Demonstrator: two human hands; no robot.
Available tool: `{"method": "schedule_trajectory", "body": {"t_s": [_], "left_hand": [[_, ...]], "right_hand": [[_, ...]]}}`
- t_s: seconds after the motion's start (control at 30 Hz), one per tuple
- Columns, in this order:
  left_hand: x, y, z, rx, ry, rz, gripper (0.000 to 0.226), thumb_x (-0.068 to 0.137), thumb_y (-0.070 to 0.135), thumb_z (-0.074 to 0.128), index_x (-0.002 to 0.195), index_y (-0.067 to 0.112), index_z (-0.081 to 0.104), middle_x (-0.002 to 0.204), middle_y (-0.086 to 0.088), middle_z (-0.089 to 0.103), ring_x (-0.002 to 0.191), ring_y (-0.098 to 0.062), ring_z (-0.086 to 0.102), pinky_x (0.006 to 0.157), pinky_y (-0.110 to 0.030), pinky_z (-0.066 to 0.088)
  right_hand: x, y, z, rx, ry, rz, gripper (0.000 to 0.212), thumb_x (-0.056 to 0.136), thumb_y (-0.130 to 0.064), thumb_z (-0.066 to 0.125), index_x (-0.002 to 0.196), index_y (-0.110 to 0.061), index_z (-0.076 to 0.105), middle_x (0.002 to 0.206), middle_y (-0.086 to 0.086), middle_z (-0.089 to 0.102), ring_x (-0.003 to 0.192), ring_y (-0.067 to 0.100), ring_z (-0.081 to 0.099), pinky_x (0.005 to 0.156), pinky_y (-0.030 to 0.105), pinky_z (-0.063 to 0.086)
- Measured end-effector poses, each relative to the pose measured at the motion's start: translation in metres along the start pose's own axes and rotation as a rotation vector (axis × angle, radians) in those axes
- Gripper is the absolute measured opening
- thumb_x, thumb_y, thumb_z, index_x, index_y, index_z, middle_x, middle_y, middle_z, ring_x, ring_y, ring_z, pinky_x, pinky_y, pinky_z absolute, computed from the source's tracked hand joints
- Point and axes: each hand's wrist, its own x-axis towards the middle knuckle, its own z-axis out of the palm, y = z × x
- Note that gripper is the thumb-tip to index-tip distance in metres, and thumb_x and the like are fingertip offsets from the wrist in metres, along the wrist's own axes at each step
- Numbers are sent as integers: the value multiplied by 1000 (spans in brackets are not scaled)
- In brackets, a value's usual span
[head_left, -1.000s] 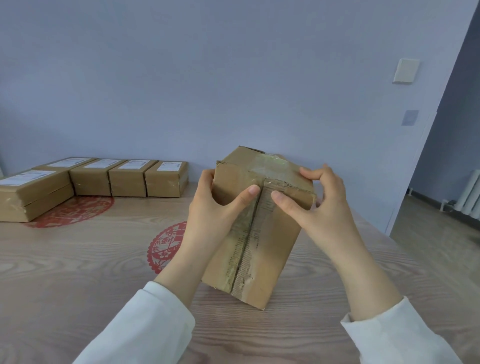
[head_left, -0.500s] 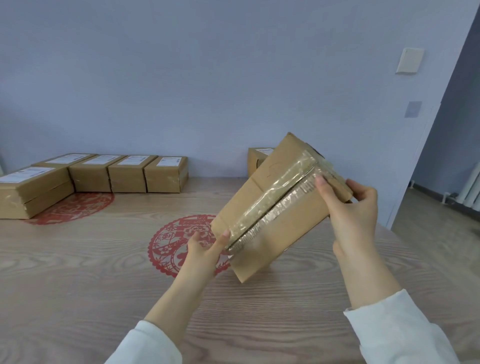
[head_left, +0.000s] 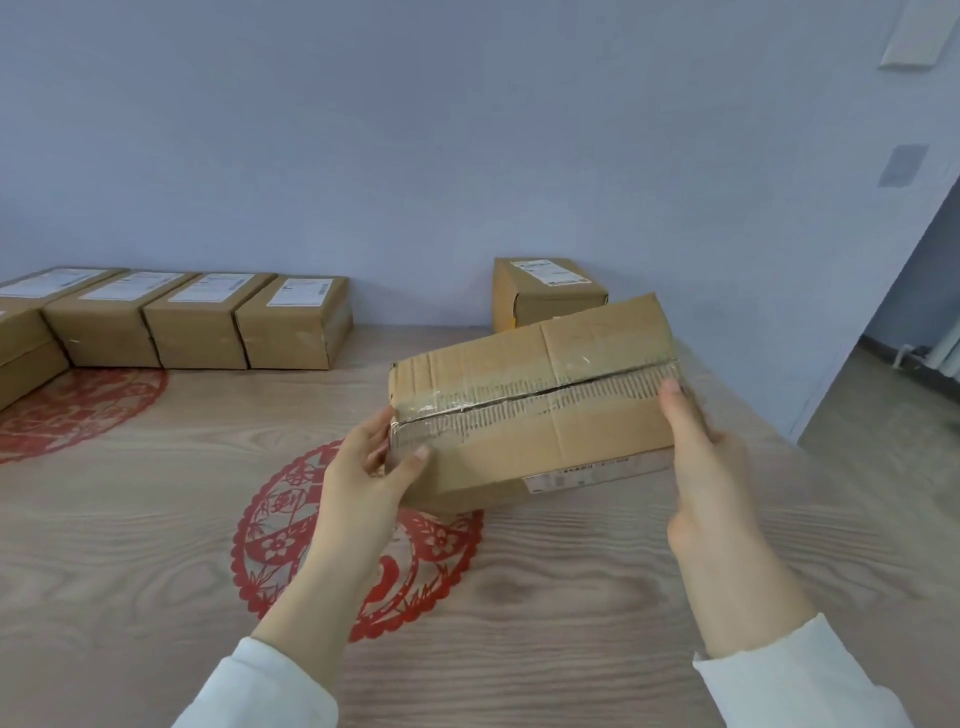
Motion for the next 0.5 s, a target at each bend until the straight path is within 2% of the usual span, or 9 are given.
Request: {"method": "schedule_trajectory", "body": {"t_s": [0.17, 0.27, 0.33, 0.4, 0.5], "left_hand": [[31, -9, -2, 93, 63, -43, 57, 86, 8, 66, 137, 28, 48, 131, 10, 57, 123, -9, 50, 106, -40, 42], [35, 0, -7, 129, 94, -116, 55, 87, 5, 65, 135, 27, 50, 131, 8, 57, 123, -11, 51, 107, -42, 41], [29, 12, -7, 163, 96, -169, 54, 87, 7, 66, 135, 25, 50, 131, 7, 57, 121, -11, 51, 104, -34, 42], [18, 26, -7, 195, 95, -221, 54, 86, 10, 67, 135, 24, 50, 129, 6, 57, 120, -11, 52, 94, -21, 43], [-2, 45, -10, 245, 99, -324, 56, 85, 10, 68, 136, 24, 50, 128, 6, 57, 118, -13, 53, 90, -21, 43]], "right_hand": [[26, 24, 16, -76, 17, 129, 45, 81, -52, 66, 109, -20, 52, 109, -10, 54, 101, 11, 47, 87, 28, 31], [26, 25, 22, -130, 38, 224, 38, 82, -50, 66, 99, -20, 50, 95, -10, 53, 94, 11, 47, 85, 29, 31], [18, 17, 23, -174, 68, 278, 42, 83, -49, 65, 99, -14, 48, 90, -8, 52, 93, 14, 48, 84, 29, 33], [5, 6, 20, -234, 99, 349, 45, 84, -48, 64, 99, -10, 46, 90, -2, 52, 93, 17, 49, 81, 29, 35], [-17, -13, 7, -351, 115, 445, 45, 87, -47, 61, 100, -7, 47, 93, 4, 52, 93, 21, 49, 73, 30, 37]]}}
